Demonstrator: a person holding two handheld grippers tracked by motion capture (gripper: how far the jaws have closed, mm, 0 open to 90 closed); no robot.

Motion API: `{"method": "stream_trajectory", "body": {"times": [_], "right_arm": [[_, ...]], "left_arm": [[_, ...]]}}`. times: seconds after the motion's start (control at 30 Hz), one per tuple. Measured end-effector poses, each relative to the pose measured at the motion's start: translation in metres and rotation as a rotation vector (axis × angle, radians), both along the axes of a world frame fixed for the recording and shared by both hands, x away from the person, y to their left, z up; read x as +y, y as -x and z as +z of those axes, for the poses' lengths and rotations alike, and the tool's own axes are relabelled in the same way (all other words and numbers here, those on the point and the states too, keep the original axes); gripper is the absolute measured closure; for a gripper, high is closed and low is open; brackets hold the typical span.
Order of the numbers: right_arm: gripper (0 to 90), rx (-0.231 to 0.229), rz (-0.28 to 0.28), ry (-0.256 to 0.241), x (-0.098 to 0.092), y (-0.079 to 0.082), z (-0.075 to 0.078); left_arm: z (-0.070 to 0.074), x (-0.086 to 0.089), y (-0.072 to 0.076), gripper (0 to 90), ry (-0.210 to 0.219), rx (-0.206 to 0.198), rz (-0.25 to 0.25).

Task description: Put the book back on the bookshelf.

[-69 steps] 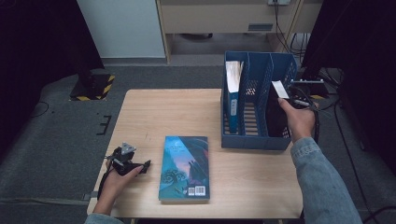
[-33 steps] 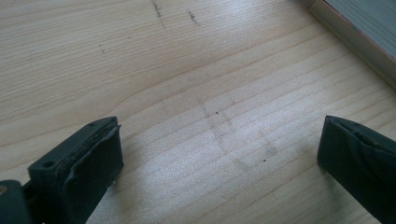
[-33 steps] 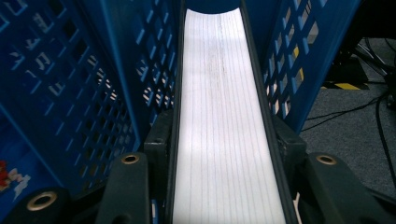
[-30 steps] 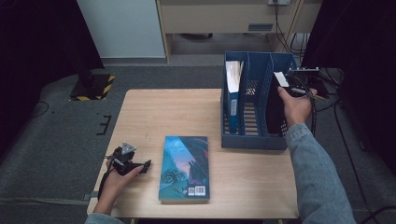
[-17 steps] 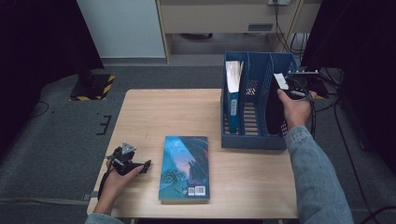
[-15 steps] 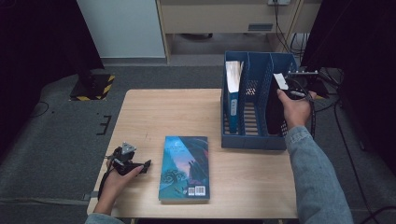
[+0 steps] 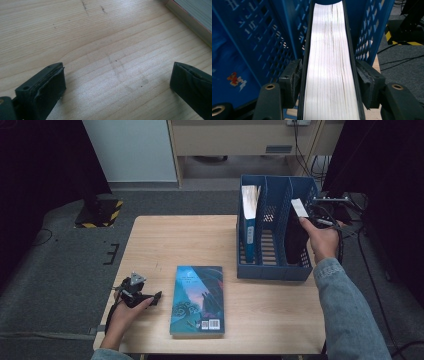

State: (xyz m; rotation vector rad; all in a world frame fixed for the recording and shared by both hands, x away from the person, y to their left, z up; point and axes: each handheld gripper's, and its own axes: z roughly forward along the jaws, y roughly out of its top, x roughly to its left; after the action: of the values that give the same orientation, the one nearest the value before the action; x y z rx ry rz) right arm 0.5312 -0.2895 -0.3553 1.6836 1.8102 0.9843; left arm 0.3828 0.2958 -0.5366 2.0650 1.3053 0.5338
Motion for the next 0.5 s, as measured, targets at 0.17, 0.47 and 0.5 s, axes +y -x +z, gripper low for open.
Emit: {"method": "stream_trajectory", "body": {"times": [0.17,0.47,0.5], "right_arm": [[42.2,0.0,0.022,-0.002,0.006,0.003,0.002],[40.3,-0.007,0.021,-0.007,0.01,0.005,0.001],[39.4,-0.006,0.023,-0.01,0.011,0.005,0.001]], "left_arm": [[0.0,0.0,0.0,0.0,0.0,0.0,0.001],[0.0,0.0,0.0,0.0,0.0,0.0,-0.001],[0.0,0.0,0.0,0.0,0.0,0.0,-0.001]]}}
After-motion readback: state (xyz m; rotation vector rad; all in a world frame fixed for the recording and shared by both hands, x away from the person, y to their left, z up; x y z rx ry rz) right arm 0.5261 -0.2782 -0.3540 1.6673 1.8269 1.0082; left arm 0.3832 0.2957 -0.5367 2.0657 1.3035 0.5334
